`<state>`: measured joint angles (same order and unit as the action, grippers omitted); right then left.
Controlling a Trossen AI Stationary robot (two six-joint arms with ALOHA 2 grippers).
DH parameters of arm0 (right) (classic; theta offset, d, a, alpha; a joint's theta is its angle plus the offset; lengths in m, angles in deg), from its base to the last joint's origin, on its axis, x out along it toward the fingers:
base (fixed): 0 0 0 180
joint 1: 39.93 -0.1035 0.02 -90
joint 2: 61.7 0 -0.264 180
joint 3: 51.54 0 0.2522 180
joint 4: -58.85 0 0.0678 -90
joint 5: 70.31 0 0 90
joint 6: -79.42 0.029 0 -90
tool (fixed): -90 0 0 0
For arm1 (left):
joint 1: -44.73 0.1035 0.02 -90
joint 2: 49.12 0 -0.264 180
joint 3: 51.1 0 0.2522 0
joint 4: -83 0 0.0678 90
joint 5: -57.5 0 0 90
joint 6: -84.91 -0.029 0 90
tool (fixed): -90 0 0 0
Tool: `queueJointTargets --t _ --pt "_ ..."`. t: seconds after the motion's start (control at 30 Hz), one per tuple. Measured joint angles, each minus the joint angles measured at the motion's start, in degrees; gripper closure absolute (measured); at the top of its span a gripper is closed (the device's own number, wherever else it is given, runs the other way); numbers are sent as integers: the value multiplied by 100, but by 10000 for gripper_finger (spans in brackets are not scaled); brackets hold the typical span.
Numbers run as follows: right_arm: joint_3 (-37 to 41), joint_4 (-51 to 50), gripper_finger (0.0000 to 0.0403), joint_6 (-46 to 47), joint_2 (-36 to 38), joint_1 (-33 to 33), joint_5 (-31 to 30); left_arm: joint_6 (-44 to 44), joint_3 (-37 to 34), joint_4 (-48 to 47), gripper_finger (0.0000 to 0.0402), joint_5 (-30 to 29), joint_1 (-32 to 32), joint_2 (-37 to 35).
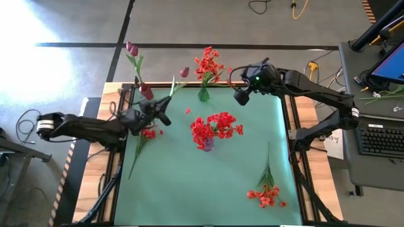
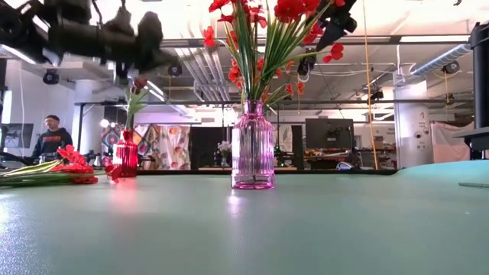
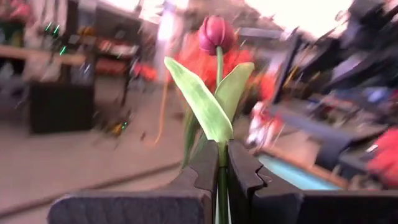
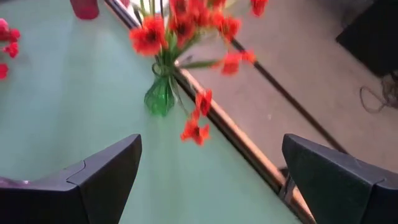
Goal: Sort flowers into vase by color
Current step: Put the pink flower into the red vase
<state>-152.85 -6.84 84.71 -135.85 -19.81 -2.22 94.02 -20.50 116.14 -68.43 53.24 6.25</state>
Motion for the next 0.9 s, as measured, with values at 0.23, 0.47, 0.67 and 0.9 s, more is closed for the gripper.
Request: queueJointTargets --t 0.23,0.47,0.67,0.9 --pt "0 692 21 -444 0 0 73 -873 670 8 401 1221 0 -618" --pt "0 1998 21 -1010 0 -75 2057 -836 1547 43 401 4214 -4 -596" --pt "15 3585 21 -1554 -43 -629 3486 -778 2037 25 401 4790 -18 -280" --pt "31 4859 21 -1918 -462 -1362 3560 -882 2437 28 401 4742 -15 301"
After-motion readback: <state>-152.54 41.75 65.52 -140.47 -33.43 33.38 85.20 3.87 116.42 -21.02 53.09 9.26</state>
